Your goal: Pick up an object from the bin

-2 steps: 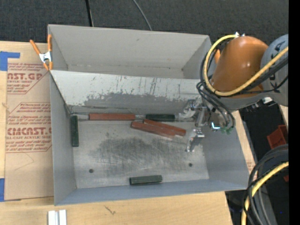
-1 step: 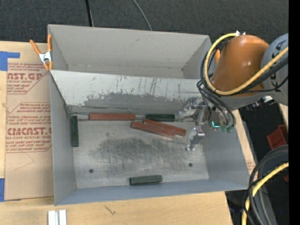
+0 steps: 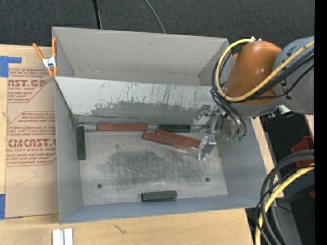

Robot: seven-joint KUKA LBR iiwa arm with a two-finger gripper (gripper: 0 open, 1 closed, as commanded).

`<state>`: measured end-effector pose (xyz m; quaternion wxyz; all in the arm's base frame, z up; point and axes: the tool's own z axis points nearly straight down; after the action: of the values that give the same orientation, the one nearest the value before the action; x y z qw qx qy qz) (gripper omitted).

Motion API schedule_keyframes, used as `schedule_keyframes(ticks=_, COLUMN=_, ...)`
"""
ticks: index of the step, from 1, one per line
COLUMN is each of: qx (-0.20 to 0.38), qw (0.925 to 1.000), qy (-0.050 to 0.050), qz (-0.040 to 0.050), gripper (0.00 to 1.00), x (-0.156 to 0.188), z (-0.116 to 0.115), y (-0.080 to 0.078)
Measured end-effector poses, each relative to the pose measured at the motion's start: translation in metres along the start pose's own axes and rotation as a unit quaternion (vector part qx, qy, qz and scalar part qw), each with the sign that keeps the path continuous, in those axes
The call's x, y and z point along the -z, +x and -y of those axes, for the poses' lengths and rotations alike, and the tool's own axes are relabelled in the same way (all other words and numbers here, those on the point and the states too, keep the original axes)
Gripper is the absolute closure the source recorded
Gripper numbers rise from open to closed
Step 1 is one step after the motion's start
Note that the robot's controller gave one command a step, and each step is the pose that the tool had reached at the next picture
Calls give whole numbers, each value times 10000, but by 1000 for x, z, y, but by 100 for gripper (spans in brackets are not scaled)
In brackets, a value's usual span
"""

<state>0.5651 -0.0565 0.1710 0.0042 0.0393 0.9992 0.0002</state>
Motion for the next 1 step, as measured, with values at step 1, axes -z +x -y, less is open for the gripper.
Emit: schedule_keyframes(ticks=1, qx=-361, qw=9993, qy=4, qz=-36, gripper=100, x=-86, z=4, y=-23)
